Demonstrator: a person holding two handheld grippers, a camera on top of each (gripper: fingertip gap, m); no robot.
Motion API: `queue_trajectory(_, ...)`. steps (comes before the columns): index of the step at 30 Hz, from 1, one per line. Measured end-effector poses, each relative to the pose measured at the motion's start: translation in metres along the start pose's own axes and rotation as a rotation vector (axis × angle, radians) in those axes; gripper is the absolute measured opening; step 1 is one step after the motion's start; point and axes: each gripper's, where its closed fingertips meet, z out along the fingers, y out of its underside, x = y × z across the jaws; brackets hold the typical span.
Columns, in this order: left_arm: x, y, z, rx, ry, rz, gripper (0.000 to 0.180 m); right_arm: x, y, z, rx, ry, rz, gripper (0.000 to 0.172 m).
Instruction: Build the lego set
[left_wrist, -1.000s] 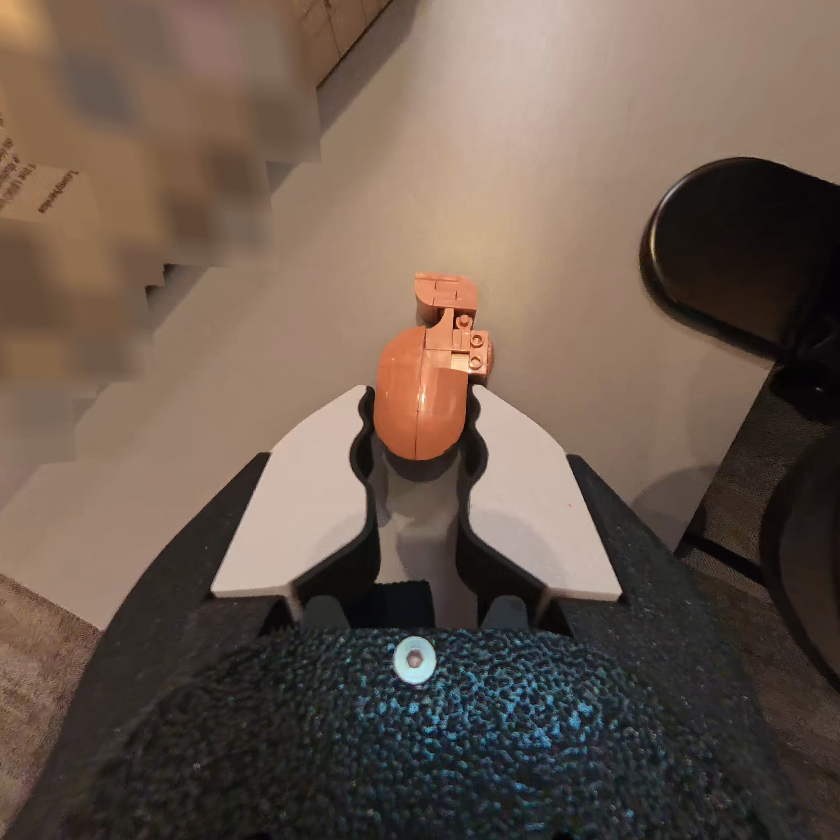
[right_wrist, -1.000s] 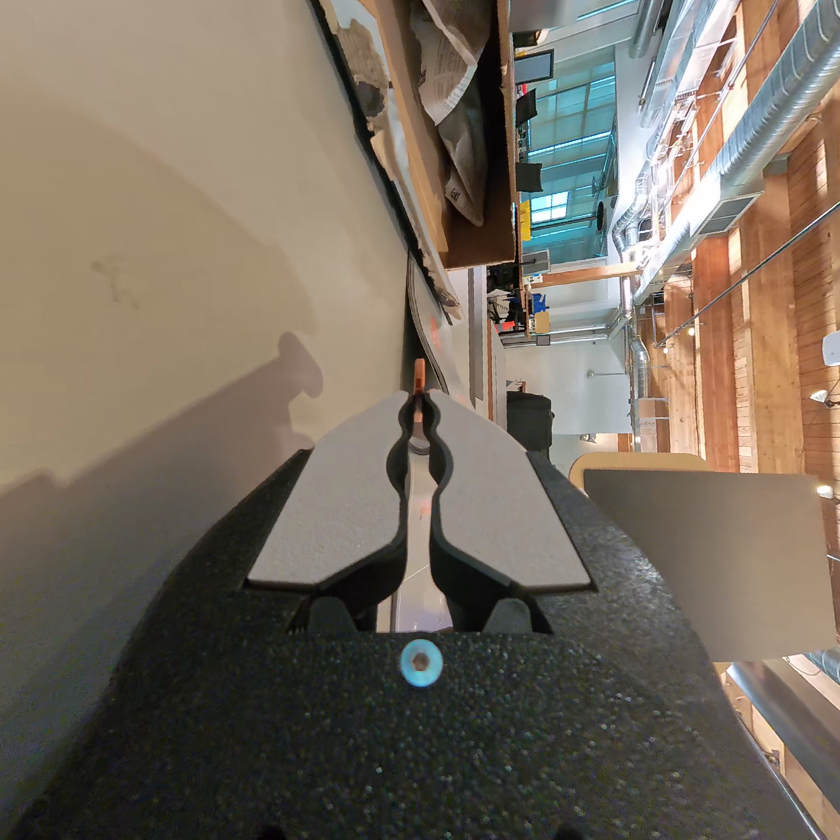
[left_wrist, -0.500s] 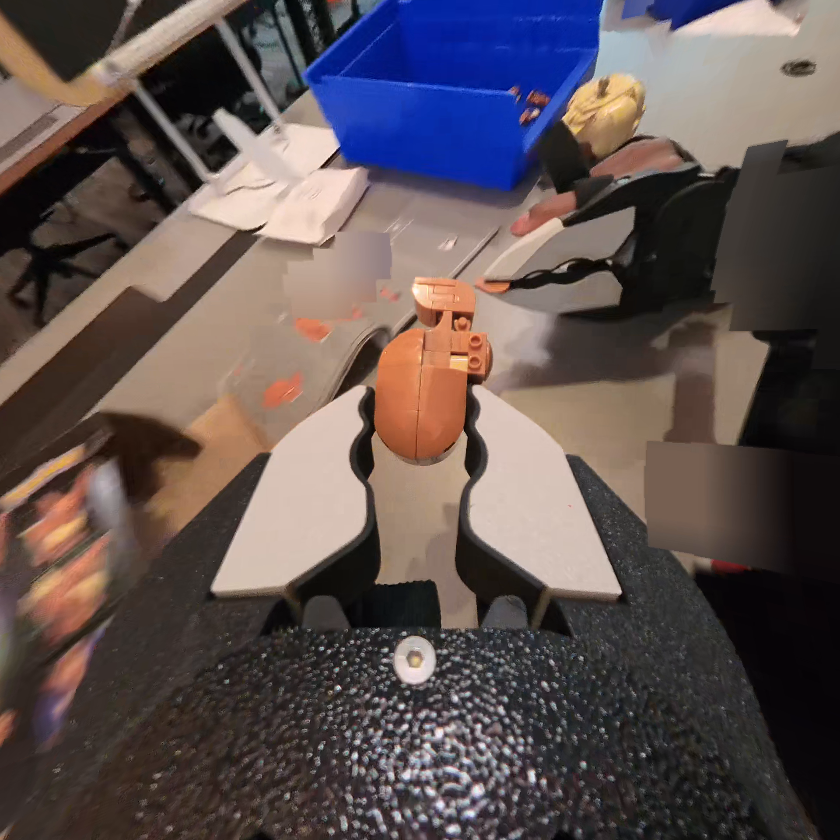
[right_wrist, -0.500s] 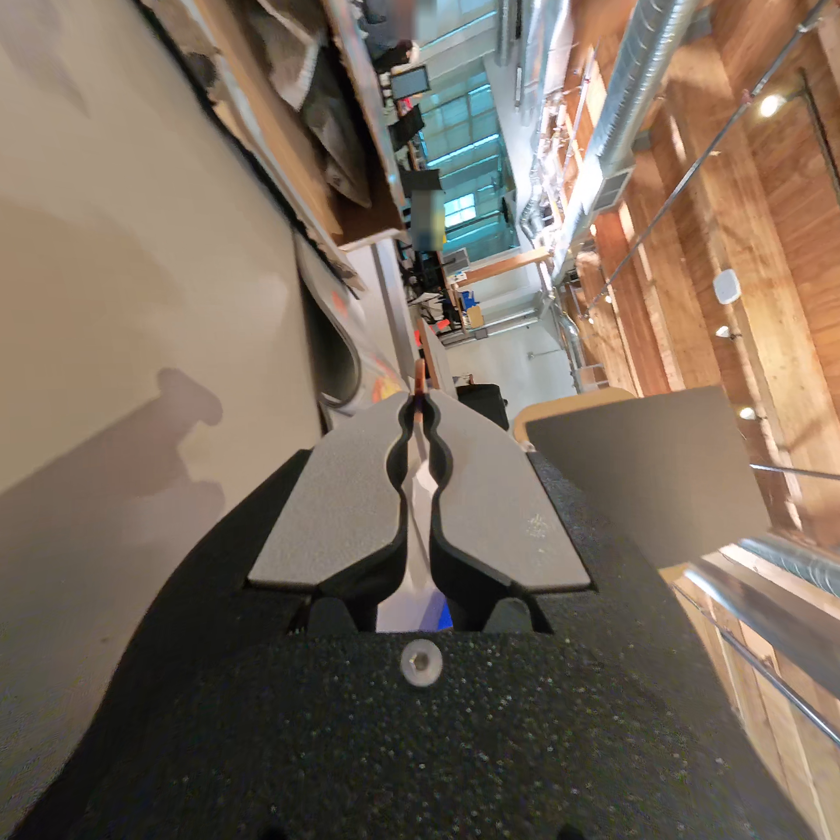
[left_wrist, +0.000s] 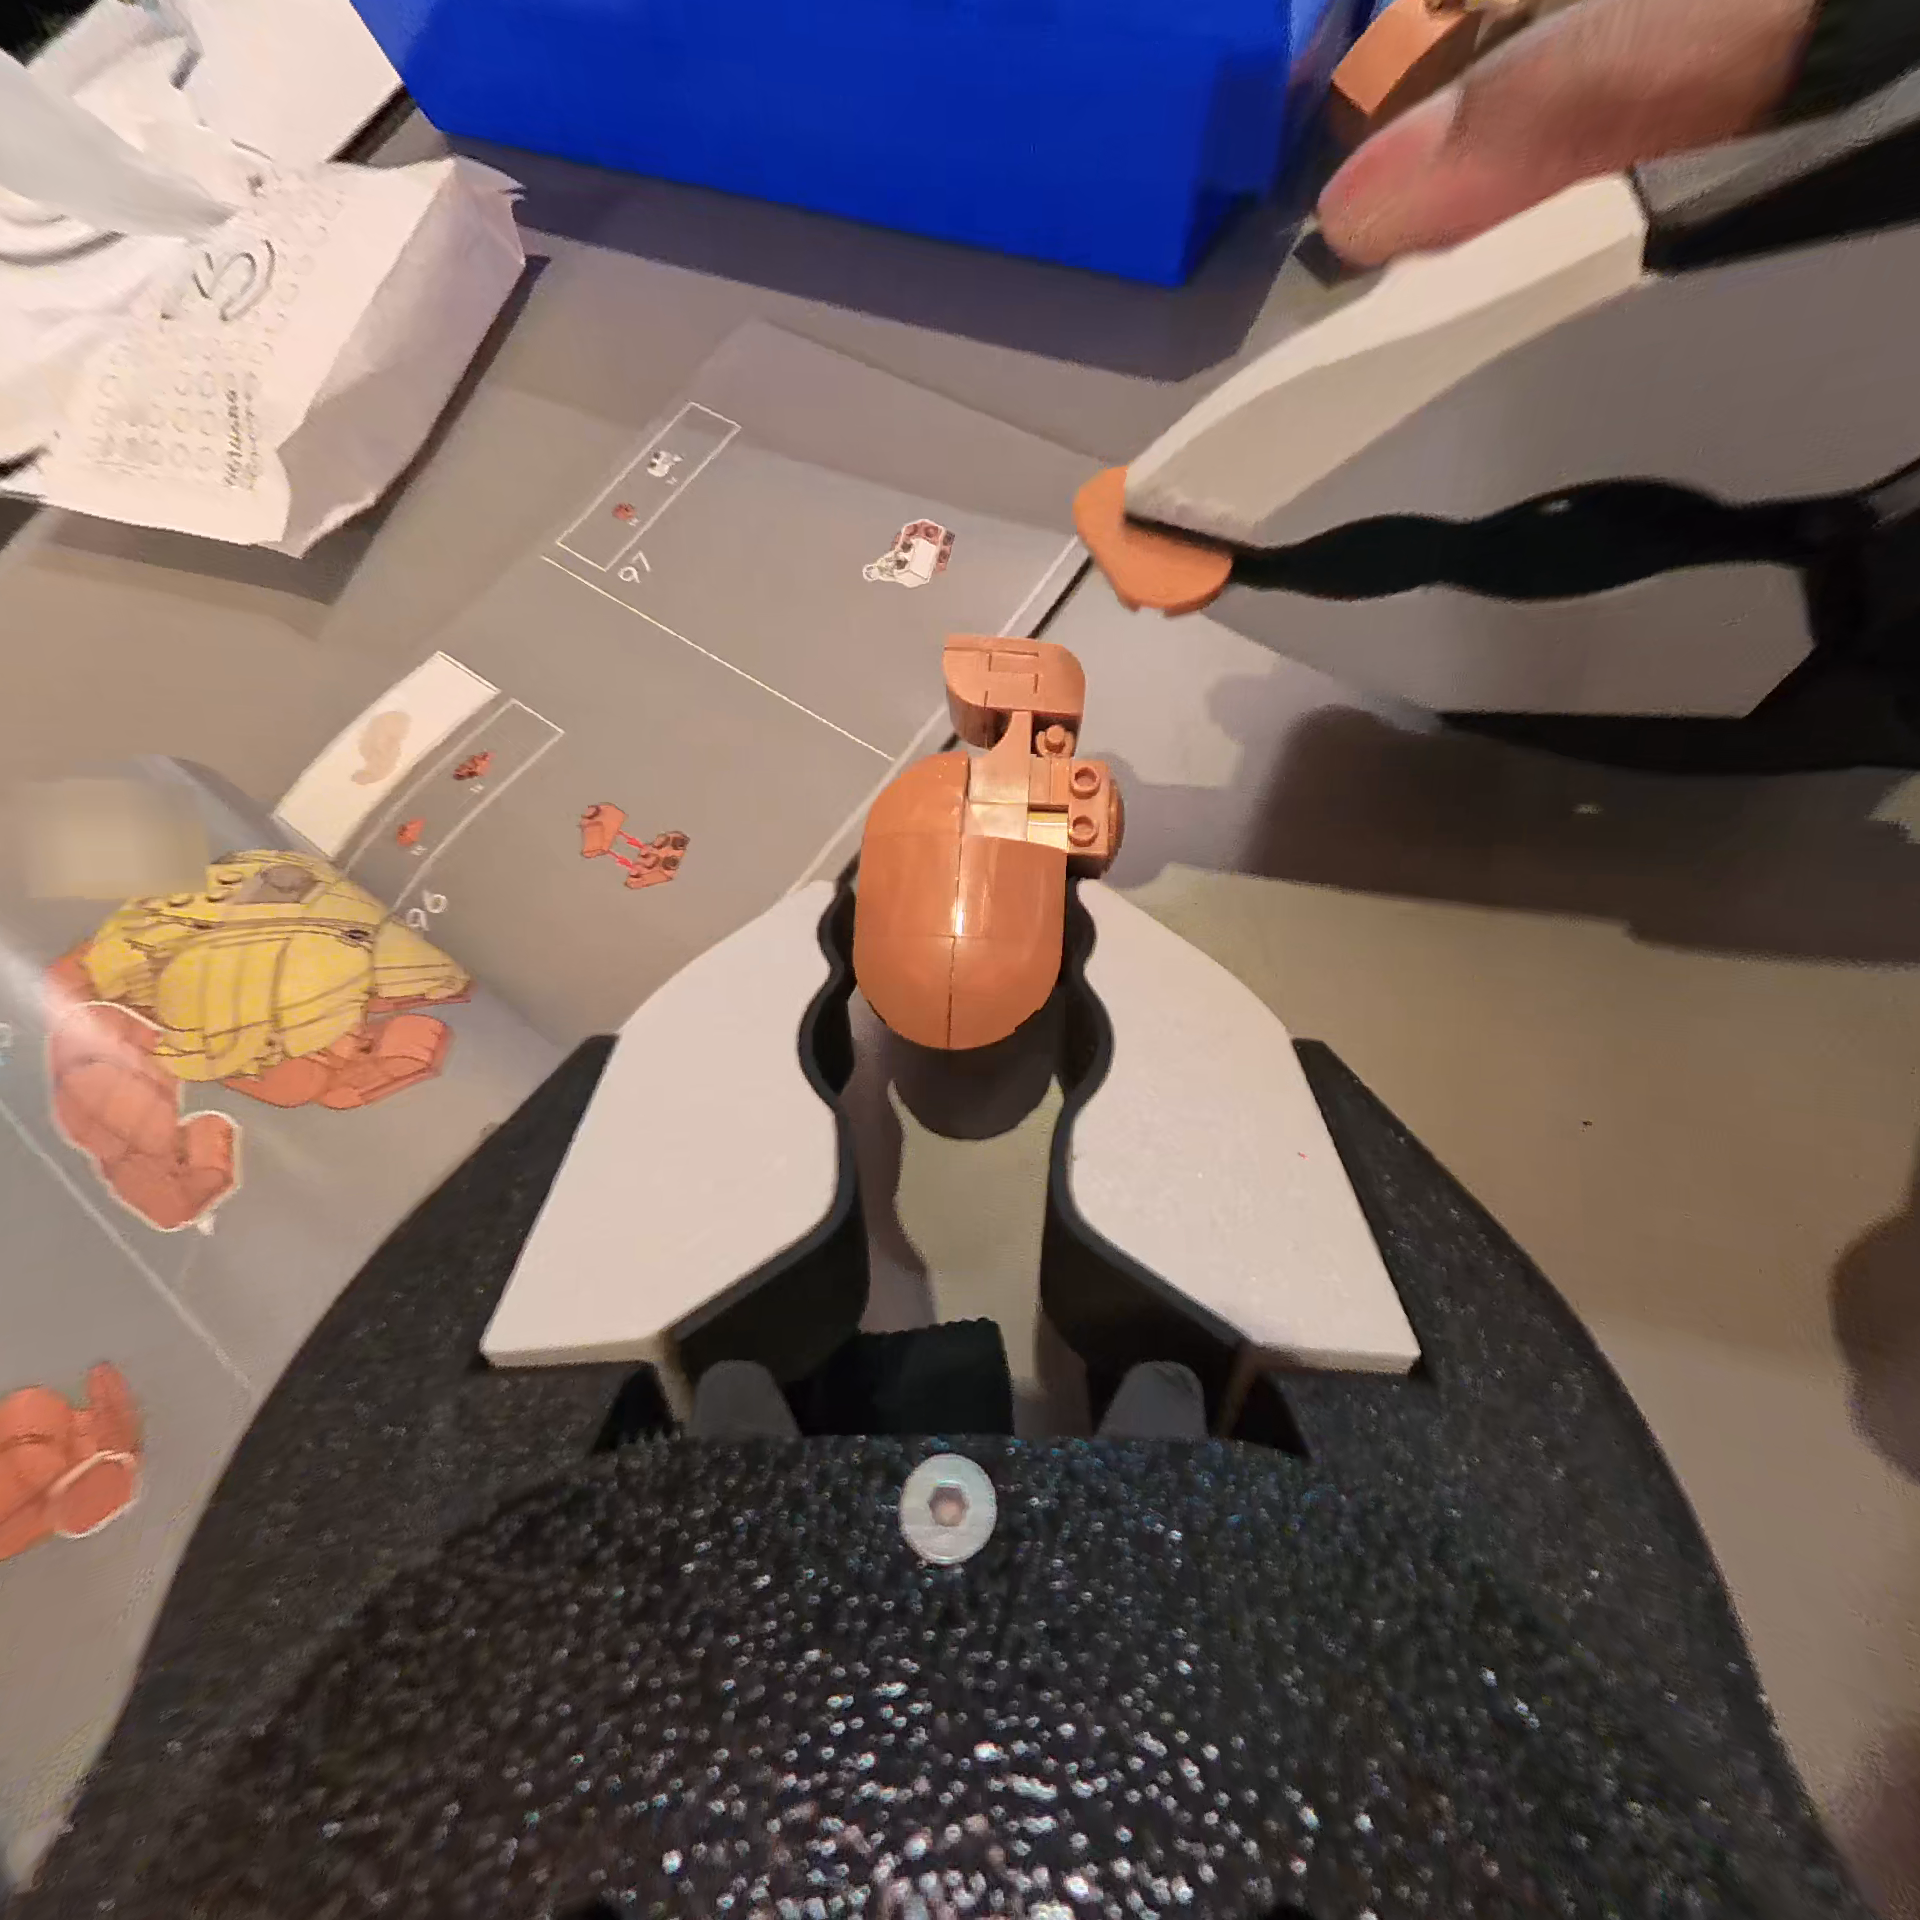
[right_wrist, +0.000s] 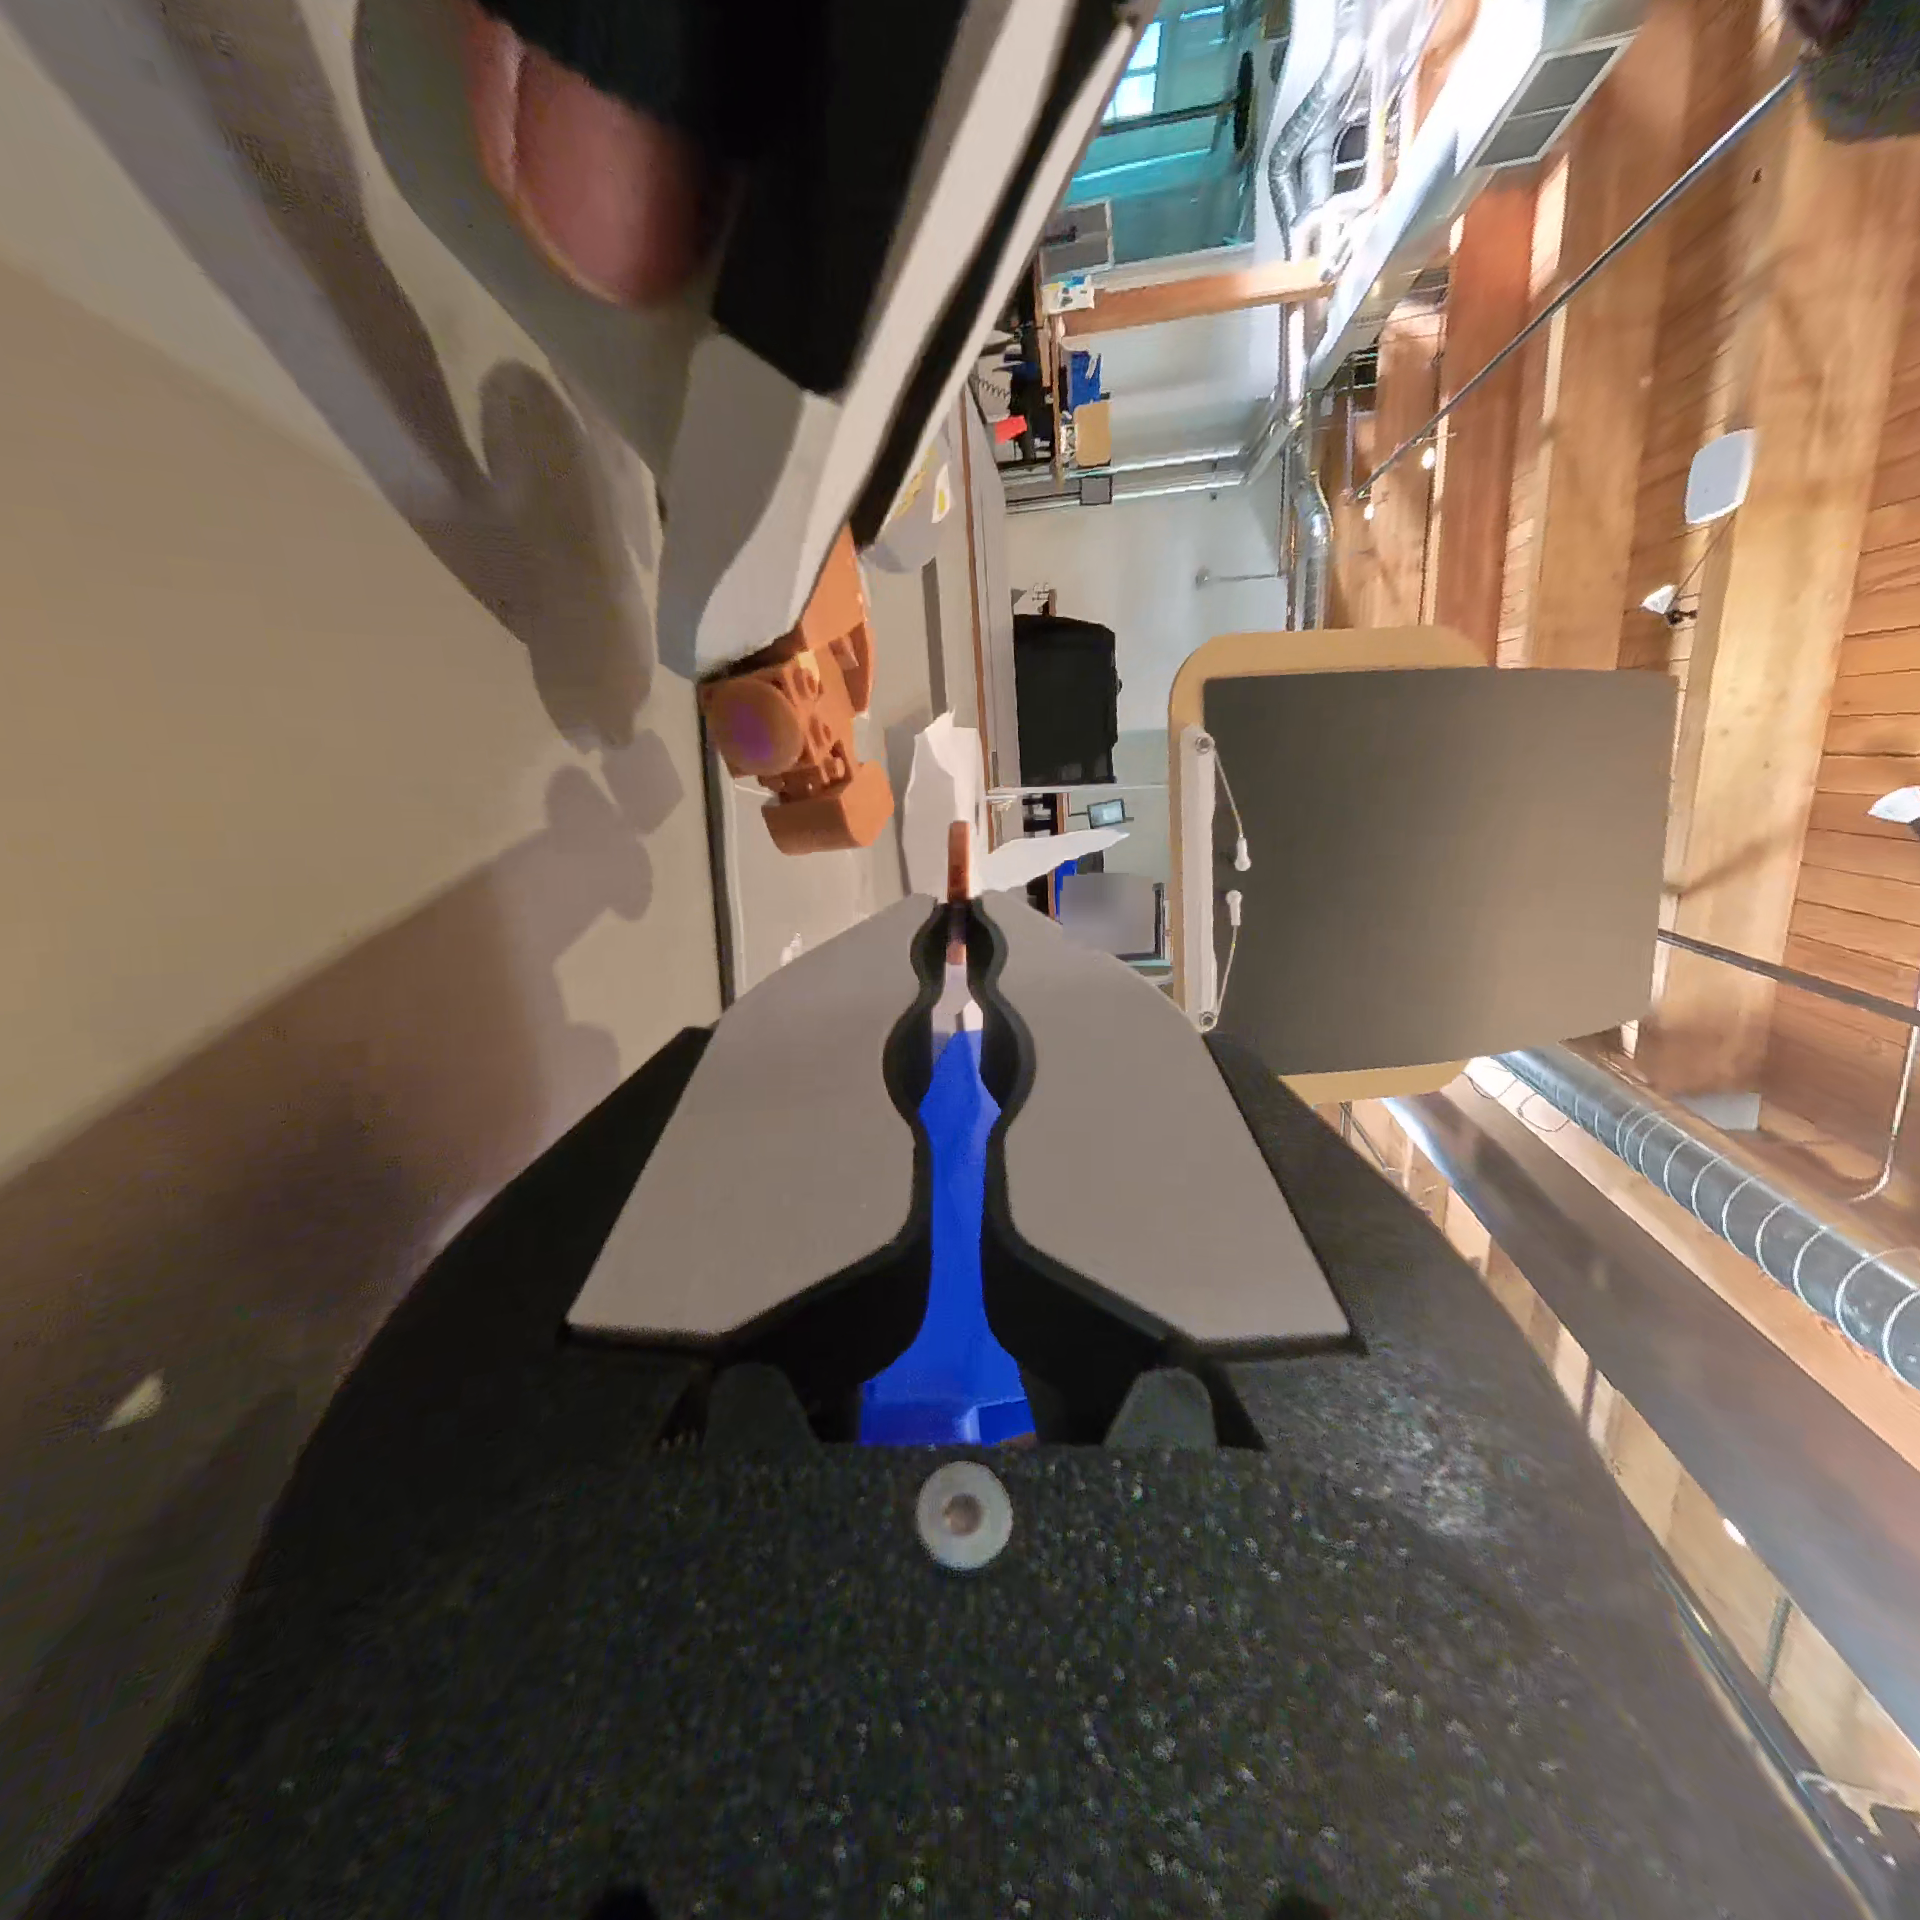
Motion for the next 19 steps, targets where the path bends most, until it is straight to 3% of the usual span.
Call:
queue_trajectory(10,0.009,0.003,-0.004,0.014,0.013,-0.065,0.037,-0.008,-0.025,-0.001,0.017,-0.004,-0.071,0.002)
queue_trajectory(19,0.009,0.003,-0.005,0.025,0.003,-0.105,0.037,-0.012,-0.027,0.002,-0.048,-0.013,-0.121,0.003)
